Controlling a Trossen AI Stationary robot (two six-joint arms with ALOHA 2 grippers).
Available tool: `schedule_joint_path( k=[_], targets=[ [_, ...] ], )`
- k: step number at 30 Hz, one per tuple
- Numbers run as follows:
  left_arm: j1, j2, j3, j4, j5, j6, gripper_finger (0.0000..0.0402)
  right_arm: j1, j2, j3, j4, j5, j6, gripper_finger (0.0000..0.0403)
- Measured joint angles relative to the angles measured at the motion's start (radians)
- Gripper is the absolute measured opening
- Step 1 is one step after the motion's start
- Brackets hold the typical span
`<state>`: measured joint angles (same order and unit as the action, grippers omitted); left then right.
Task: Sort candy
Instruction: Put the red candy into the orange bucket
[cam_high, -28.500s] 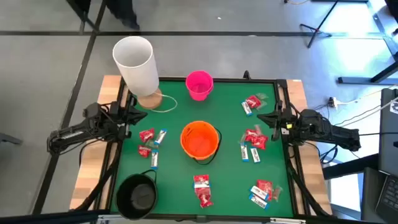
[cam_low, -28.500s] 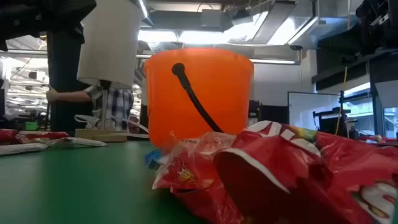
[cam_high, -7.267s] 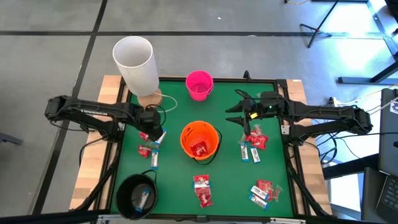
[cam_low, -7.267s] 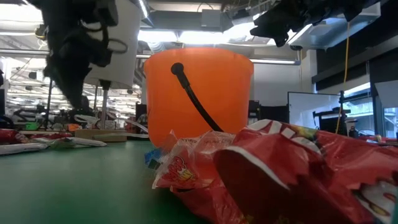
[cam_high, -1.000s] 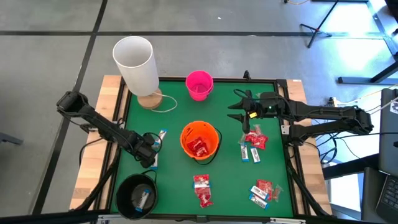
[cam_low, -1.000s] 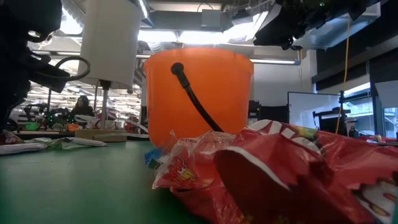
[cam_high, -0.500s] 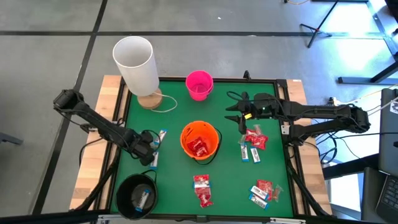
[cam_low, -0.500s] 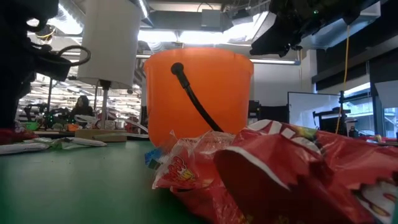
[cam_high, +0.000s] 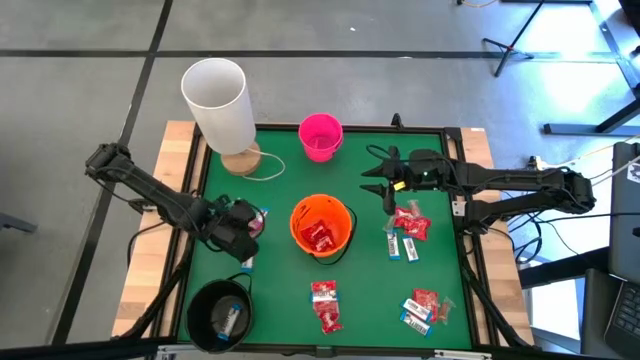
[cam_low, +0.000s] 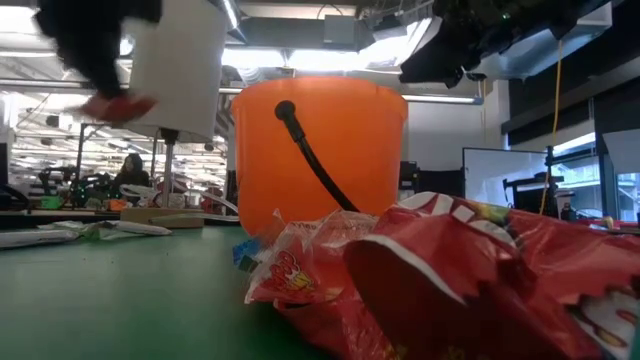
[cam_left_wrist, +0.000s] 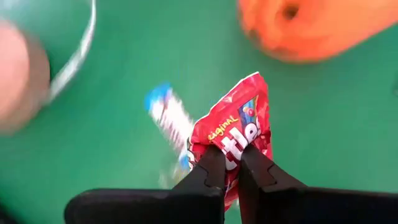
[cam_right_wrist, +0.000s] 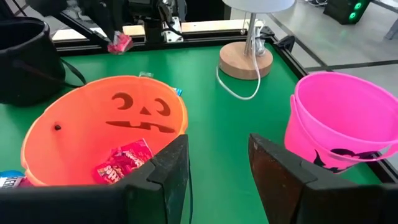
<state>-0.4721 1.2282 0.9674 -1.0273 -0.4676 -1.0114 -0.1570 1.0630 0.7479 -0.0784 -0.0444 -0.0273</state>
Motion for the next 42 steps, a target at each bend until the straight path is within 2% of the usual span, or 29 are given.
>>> schedule_joint_path(
  k=[3, 7, 12, 16, 23, 28, 34, 37, 42],
  targets=[
    [0.0, 0.0, 0.062, 0.164, -0.088, 0.151, 0.0002, 0.0, 0.0, 0.0, 0.004, 0.0, 0.001, 0.0165],
    [0.004, 0.0, 0.103, 0.475, -0.126, 0.478, 0.0002, 0.0, 0.0, 0.0, 0.014, 0.0, 0.002, 0.0165],
    [0.043, 0.0, 0.113, 0.639, -0.113, 0.68, 0.0002, 0.0, 0.0, 0.0, 0.028, 0.0, 0.003, 0.0165],
    [0.101, 0.021, 0.113, 0.762, -0.016, 0.808, 0.0002, 0.0, 0.0, 0.0, 0.027, 0.0, 0.003, 0.0165],
    [0.268, 0.103, 0.113, 0.822, 0.198, 0.857, 0.0002, 0.0, 0.0, 0.0, 0.029, 0.0, 0.003, 0.0165],
    [0.349, 0.193, 0.113, 0.936, 0.383, 0.91, 0.0001, 0.0, 0.0, 0.0, 0.028, 0.0, 0.019, 0.0165],
    [0.394, 0.241, 0.113, 0.939, 0.429, 0.921, 0.0001, 0.0, 0.0, 0.0, 0.022, -0.002, 0.028, 0.0165],
    [0.403, 0.242, 0.071, 0.989, 0.44, 0.934, 0.0001, 0.0, 0.0, 0.0, 0.021, -0.013, 0.047, 0.0165],
    [0.428, 0.246, -0.077, 1.205, 0.48, 0.867, 0.0, 0.0, 0.0, 0.0, 0.021, -0.018, 0.068, 0.0165]
  ],
)
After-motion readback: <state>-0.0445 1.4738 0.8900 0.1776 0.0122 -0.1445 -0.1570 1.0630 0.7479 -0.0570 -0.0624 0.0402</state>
